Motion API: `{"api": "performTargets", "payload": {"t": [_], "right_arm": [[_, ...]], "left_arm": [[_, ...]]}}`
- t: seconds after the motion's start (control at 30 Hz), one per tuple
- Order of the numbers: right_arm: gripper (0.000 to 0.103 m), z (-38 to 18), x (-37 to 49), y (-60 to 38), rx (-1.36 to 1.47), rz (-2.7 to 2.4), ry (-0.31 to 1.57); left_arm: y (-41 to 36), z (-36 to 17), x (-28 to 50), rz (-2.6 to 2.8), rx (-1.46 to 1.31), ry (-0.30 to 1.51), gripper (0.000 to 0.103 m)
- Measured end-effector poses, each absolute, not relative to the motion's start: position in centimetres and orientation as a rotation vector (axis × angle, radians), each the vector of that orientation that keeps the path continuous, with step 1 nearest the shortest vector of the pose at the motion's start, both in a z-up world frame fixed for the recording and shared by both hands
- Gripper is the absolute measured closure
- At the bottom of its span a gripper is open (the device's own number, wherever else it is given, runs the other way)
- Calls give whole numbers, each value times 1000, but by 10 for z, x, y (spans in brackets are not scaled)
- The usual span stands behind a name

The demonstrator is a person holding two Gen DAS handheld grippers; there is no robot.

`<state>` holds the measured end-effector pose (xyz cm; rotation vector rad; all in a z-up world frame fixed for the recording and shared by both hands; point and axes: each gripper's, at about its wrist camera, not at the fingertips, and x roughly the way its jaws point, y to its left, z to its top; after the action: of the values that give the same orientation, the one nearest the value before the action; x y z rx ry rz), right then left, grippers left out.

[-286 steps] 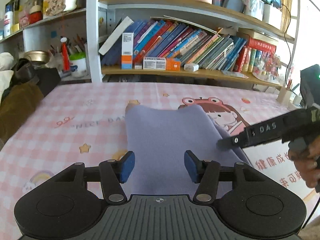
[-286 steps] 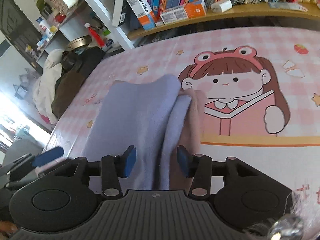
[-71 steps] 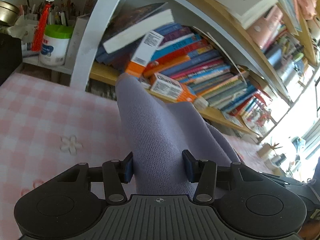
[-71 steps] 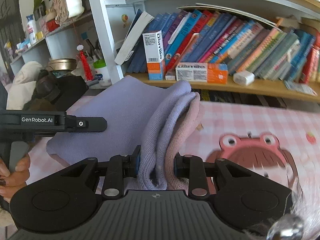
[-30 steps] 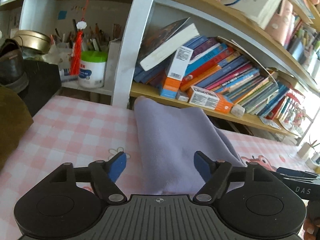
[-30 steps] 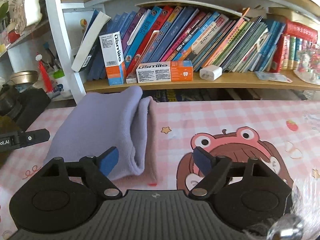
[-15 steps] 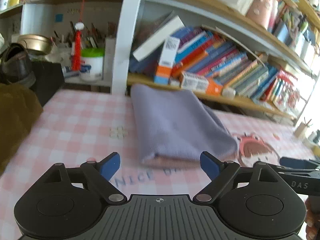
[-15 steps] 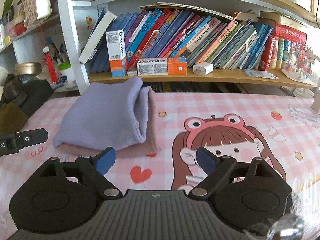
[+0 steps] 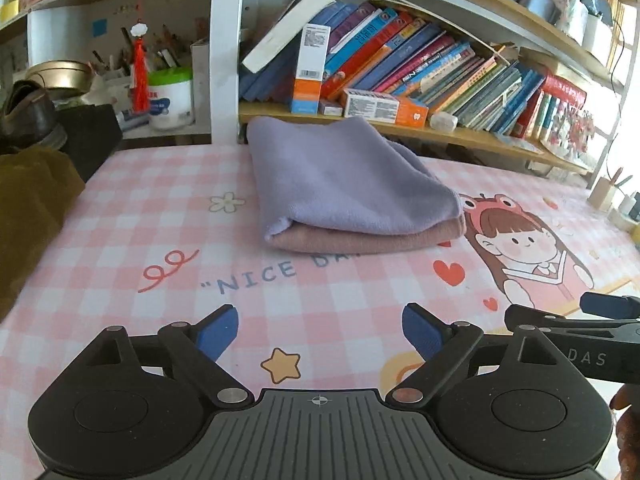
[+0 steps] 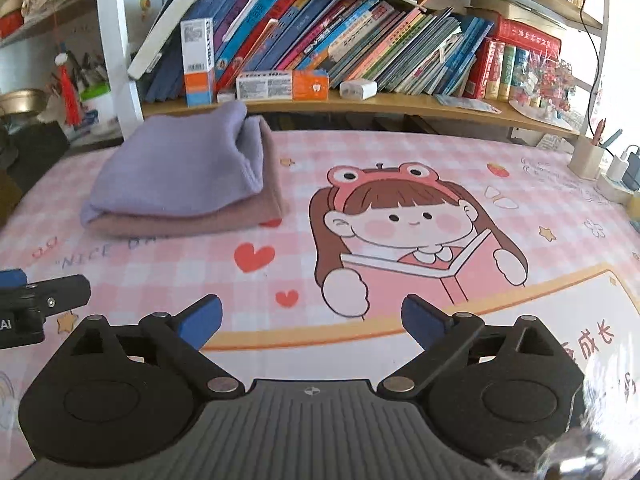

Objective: Fold clothes

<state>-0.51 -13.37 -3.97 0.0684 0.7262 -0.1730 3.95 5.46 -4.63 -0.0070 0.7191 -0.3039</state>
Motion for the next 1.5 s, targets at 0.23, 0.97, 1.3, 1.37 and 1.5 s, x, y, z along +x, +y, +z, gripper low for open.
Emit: {"api": "performTargets", "payload": {"t": [0.23,0.97,1.3,1.37,1.5], "right_arm": [[5,-40,-7,-133,65,-170,724],[4,-46,-8,-130,63,-140,767],[3,-47,-7,-129,60,-139,775],[3,-47,-7,-129,60,-139,776],[3,-47,-8,-129,61,-140,777]], "left_arm": [[56,-48,41,-279,1,738,4],[51,-51,40,-263,44,761,3],[51,-51,39,-264,43,756,3],[51,-50,39,-266,43,754,3],[50,-50,38,-268,43,753,3]]}}
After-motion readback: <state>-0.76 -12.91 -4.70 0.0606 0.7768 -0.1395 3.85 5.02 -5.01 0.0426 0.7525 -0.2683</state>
